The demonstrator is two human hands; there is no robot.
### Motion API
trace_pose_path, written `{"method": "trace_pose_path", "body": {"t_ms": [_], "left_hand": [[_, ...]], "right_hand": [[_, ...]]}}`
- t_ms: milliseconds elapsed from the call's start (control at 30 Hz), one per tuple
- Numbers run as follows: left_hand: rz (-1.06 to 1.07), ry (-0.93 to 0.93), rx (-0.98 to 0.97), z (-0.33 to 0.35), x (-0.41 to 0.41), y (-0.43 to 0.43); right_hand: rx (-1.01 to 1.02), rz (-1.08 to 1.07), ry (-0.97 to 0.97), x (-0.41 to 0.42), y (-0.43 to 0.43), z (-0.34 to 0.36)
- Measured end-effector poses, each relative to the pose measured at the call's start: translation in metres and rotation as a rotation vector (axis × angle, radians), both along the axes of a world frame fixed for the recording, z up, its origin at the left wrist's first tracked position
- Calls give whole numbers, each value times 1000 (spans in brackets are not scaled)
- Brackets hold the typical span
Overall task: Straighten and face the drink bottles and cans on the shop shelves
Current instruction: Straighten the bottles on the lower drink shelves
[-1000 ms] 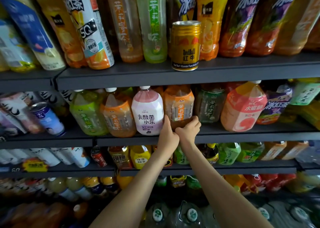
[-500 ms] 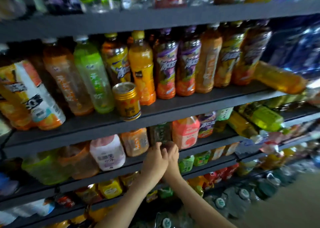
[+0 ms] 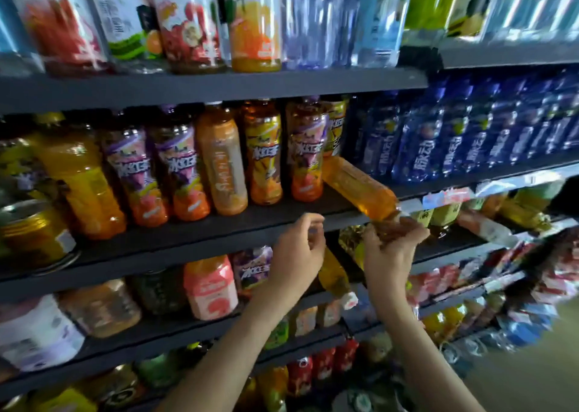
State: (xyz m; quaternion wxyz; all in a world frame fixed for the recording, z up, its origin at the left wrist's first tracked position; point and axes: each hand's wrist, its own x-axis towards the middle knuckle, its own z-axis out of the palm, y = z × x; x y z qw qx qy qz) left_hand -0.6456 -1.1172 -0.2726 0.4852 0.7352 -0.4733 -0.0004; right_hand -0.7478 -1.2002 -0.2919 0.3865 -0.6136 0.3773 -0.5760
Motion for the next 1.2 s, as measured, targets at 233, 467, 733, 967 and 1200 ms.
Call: {"method": "trace_pose_path", "body": {"t_ms": [233,467,733,967,1200], "left_hand": [[88,-48,55,13,-43,-90],[84,-356,326,15,-31,-127],[183,-283,80,52,-24,-160],[323,-79,-10,72,-18,-163],[263,44,51,56,-6,-173]], "right_hand": [[49,156,394,-41,-109,18],[74,347,543,-49,-121,42],[-101,328,141,-40,-126,108],[-14,543,221,1,-160,93],[31,621,327,23,-165,73]]}}
